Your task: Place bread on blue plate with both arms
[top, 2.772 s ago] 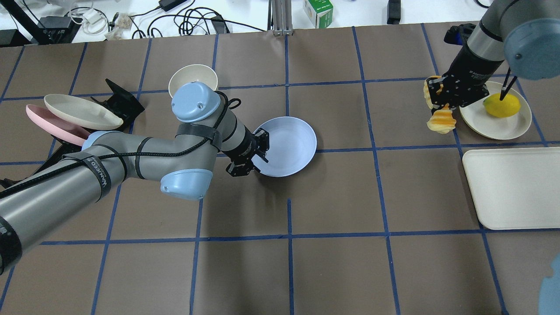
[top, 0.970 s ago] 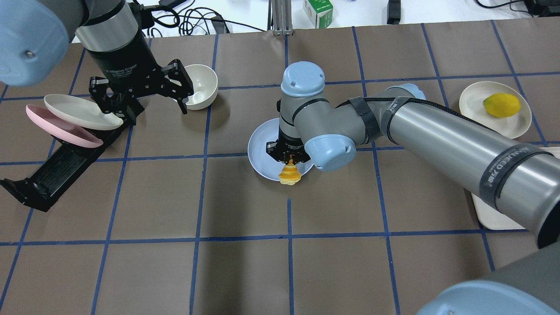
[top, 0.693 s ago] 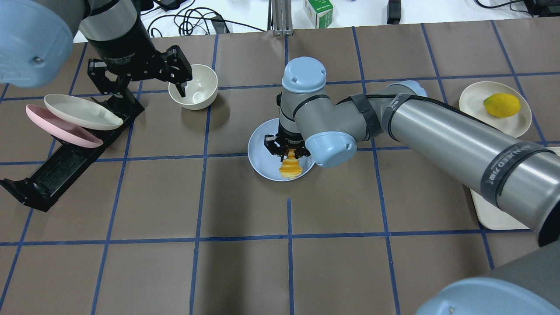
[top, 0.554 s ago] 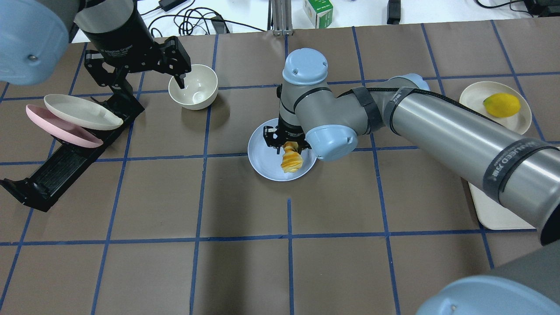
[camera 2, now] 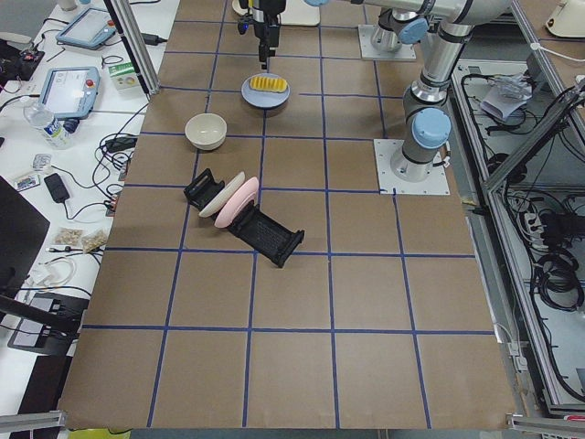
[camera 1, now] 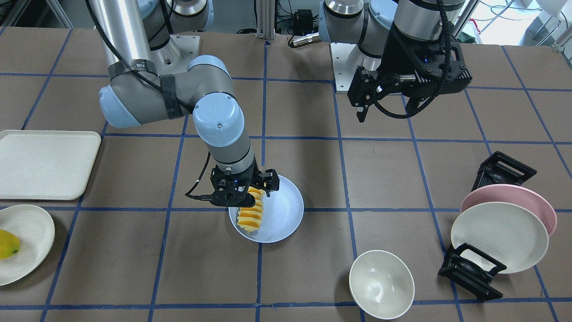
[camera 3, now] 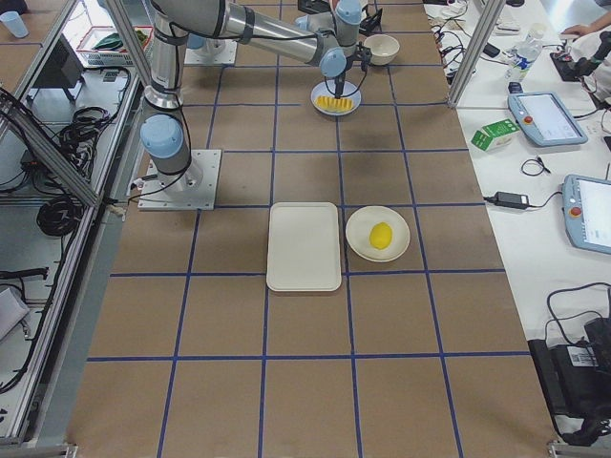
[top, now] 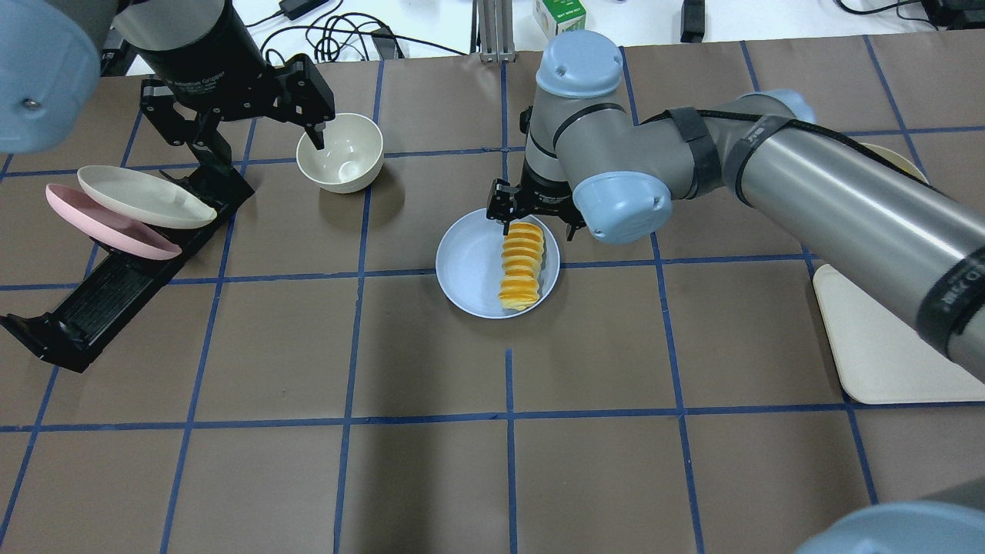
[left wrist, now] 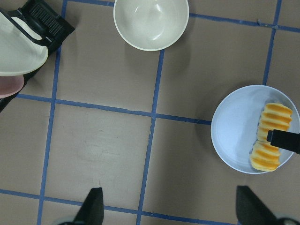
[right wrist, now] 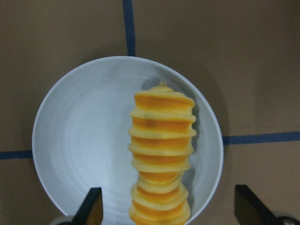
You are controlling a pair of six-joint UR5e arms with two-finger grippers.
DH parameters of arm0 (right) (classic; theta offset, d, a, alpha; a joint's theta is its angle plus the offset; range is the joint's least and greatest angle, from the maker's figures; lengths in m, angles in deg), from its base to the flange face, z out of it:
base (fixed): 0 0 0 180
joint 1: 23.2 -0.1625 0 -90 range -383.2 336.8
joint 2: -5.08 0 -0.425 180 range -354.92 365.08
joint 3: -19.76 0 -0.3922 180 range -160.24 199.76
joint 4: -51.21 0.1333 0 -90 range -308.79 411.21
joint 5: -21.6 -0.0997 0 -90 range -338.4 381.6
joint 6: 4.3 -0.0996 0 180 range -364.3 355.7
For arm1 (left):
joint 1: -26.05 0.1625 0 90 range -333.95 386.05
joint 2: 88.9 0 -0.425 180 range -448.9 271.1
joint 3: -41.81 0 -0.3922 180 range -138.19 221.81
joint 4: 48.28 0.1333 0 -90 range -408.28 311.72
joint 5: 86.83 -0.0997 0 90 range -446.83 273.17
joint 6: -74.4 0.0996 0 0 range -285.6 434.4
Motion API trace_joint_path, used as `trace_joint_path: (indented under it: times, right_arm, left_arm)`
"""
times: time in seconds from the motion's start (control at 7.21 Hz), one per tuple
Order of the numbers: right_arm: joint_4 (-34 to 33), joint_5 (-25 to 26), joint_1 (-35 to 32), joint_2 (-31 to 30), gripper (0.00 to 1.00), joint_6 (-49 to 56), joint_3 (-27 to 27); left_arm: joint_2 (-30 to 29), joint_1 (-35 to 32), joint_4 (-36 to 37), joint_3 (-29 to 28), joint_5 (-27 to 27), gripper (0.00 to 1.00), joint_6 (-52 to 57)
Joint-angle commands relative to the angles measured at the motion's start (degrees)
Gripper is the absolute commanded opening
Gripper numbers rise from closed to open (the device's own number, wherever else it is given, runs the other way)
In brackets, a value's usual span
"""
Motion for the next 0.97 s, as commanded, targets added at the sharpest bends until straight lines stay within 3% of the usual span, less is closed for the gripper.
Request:
trace_joint_path:
  times: [0.0, 0.28, 0.42, 0.69, 0.83]
  right_arm:
    - [10.5, 3.2, 9.3, -8.0, 1.0, 11.2, 1.7]
    - [17.5, 3.3, 11.0, -16.7, 1.0, 11.9, 2.7]
    - [17.7, 3.7, 11.8, -18.9, 1.0, 12.5, 4.4]
    - [20.7, 4.8, 14.5, -18.3, 1.0, 17.1, 7.5]
    - [21.3, 0.5, 14.4, -18.0, 1.0, 17.0, 8.2]
  left_arm:
    - [0.0, -0.1, 0.0, 0.7, 0.2, 1.0, 0.3]
    - [0.4, -0.1, 0.1, 0.9, 0.3, 1.0, 0.3]
    - [0.3, 0.0, 0.3, 0.8, 0.6, 1.0, -0.1]
    - [-0.2, -0.1, 0.4, 0.9, 0.6, 1.0, -0.2]
    - [-0.4, -0.1, 0.4, 1.0, 0.5, 1.0, -0.5]
